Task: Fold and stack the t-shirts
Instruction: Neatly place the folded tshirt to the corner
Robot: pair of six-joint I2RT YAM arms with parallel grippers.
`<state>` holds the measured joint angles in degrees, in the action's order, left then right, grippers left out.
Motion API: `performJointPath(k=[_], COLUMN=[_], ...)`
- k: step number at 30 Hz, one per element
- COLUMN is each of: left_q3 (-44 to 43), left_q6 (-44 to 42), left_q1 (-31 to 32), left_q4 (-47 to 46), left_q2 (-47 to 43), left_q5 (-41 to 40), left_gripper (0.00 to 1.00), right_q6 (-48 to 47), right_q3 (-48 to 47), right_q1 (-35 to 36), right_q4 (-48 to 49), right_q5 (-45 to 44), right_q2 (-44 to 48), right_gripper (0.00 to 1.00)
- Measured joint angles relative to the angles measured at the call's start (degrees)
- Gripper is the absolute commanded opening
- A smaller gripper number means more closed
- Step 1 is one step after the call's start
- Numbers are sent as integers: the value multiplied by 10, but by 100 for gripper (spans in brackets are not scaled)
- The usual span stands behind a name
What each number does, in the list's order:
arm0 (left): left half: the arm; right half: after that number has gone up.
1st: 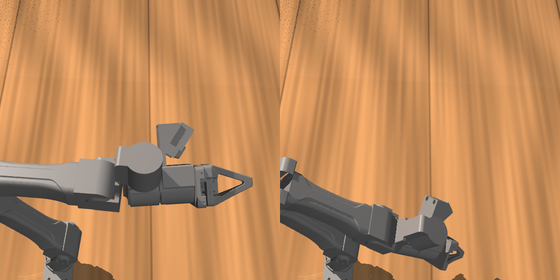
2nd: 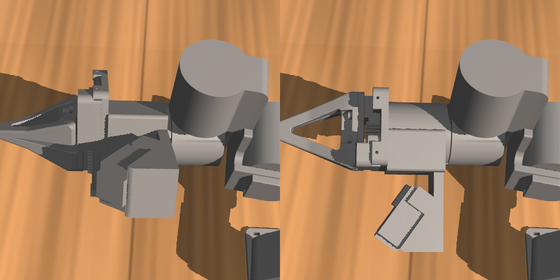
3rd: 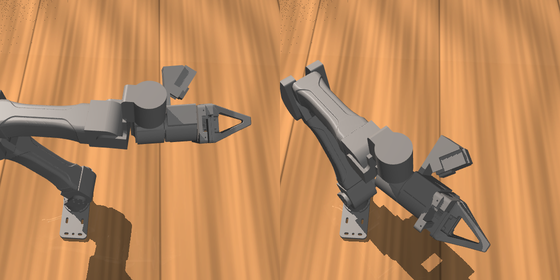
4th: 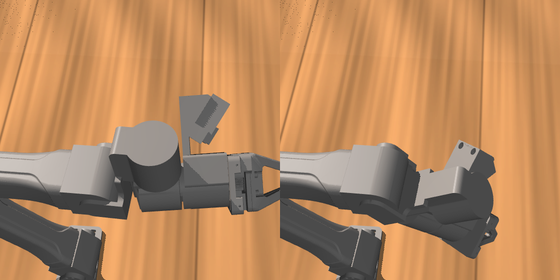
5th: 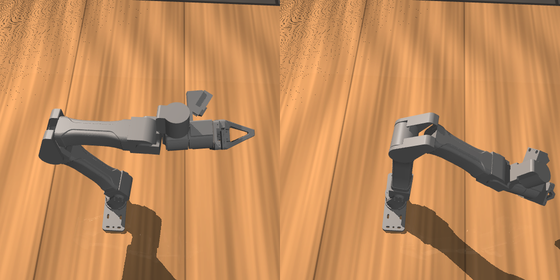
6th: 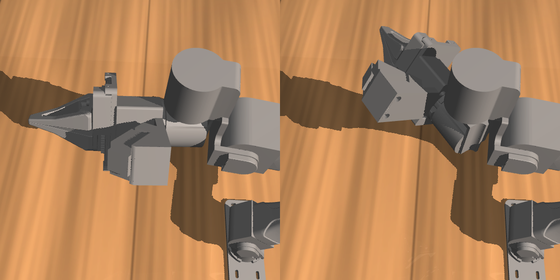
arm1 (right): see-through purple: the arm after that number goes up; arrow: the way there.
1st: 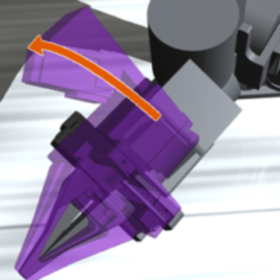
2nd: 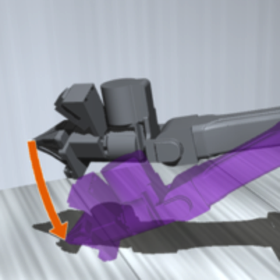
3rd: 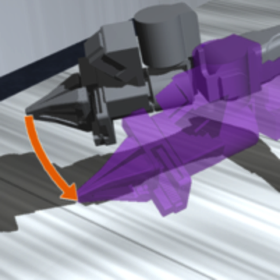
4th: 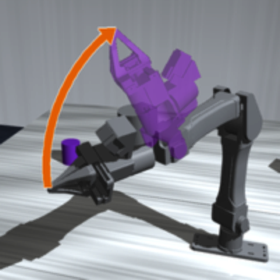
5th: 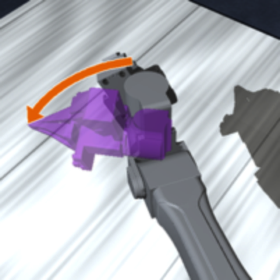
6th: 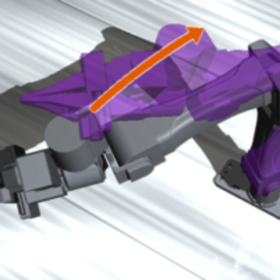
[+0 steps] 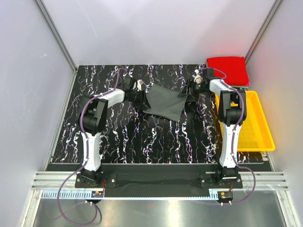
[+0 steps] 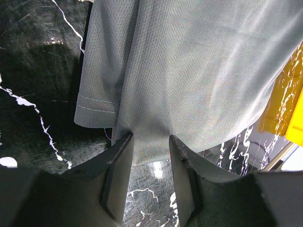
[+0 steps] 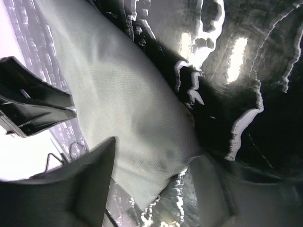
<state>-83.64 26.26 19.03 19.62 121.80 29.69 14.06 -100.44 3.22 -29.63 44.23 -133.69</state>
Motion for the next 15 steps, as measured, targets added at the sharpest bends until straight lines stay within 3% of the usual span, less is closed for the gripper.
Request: performJointPath(k=[2, 5, 6, 9, 15], left_q3=[0, 2, 2, 7, 22], left_q6=[0, 1, 1, 3, 9], left_q1=[0, 0, 0, 3, 14], left_q4=[0, -1, -1, -1, 71], left_q2=[0, 0, 0, -6, -64], left_q5=[0, -1, -2, -14, -52], left_gripper=[43, 43, 42, 41, 45], right_q6=[0, 0, 1, -3, -39], right_q3=[7, 18, 22, 31, 34], right_q1=[0, 0, 0, 0, 2], right_q4=[1, -1, -1, 2, -2], right_q5=[-3, -6, -7, -13, -42], right_q2=[0, 0, 0, 0, 19], right_gripper=[52, 31, 19, 0, 0])
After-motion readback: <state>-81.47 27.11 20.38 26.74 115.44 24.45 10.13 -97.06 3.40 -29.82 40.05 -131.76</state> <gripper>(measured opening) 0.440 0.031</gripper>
